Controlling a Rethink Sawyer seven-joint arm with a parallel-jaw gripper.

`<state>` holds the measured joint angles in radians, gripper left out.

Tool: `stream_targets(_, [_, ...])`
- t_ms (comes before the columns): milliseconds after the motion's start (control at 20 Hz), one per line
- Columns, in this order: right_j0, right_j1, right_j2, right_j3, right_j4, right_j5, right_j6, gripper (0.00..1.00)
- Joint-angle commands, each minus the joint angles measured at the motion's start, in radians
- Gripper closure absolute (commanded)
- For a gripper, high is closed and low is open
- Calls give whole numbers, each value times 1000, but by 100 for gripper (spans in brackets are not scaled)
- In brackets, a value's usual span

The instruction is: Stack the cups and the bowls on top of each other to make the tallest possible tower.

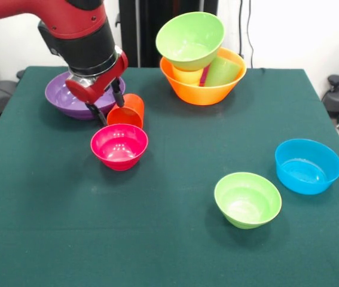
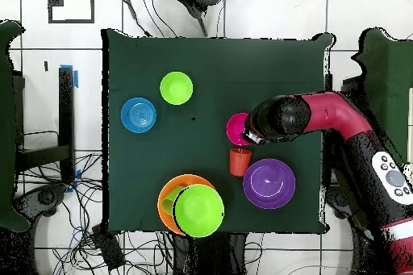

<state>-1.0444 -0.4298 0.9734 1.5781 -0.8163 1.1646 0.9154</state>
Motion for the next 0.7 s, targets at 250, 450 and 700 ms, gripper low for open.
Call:
stream_targets(250, [35, 44, -82, -19, -21, -3, -162, 0])
stream_targets(450, [44, 45, -94, -21, -19, 15, -147, 0])
stream_targets(700, [56, 44, -108, -23, -20, 22, -139, 0])
